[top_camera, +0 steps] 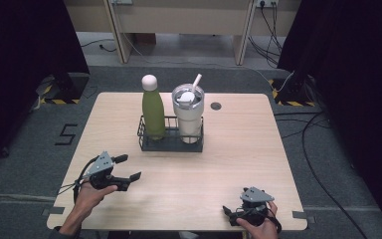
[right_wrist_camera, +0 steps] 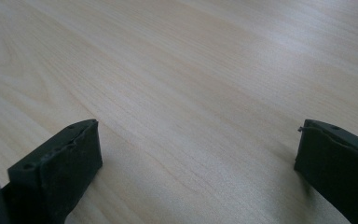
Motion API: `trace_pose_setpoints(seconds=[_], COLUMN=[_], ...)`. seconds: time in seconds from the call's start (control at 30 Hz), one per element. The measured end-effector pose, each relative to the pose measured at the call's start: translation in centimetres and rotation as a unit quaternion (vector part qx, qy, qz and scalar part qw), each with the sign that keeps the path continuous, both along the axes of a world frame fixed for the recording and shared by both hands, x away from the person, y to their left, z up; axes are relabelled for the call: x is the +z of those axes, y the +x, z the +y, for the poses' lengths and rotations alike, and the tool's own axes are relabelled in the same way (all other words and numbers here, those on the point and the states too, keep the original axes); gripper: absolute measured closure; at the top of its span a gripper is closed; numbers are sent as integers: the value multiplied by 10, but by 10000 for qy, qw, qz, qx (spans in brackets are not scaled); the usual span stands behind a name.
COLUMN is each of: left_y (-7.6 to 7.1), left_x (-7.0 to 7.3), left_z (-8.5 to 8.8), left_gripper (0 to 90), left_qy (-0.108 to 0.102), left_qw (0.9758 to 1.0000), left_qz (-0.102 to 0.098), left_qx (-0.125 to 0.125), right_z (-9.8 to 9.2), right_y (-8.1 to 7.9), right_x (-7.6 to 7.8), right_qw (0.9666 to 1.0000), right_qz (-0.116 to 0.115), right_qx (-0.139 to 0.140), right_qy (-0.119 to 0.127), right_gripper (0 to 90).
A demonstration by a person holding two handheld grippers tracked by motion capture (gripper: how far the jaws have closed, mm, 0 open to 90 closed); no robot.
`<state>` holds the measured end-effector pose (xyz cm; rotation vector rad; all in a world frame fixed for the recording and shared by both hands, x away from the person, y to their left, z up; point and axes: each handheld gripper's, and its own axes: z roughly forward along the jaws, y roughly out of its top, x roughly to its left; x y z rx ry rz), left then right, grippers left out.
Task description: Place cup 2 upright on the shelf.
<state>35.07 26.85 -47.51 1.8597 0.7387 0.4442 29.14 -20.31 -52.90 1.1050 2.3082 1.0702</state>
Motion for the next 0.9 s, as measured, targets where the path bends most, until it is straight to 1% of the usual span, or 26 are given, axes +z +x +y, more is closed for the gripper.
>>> trace_pose_setpoints(seconds=[0.43, 0.63, 0.9], left_y=[-12, -14, -17], left_x=[-14, -20, -23], left_z=[-4, -5, -6], left_gripper=[148, 148, 148], left_qy=[184, 235, 282], left_qw=[9996, 9993, 9990], left_qz=[151, 249, 306], left_qx=[-129, -155, -185], right_z=[0, 0, 0], right_y=[0, 0, 0], right_x=[0, 0, 0], right_qw=[10000, 10000, 10000], right_qz=[0, 0, -1], right_qx=[-1, 0, 0], right_qy=[-1, -2, -1], right_gripper=[7, 6, 7])
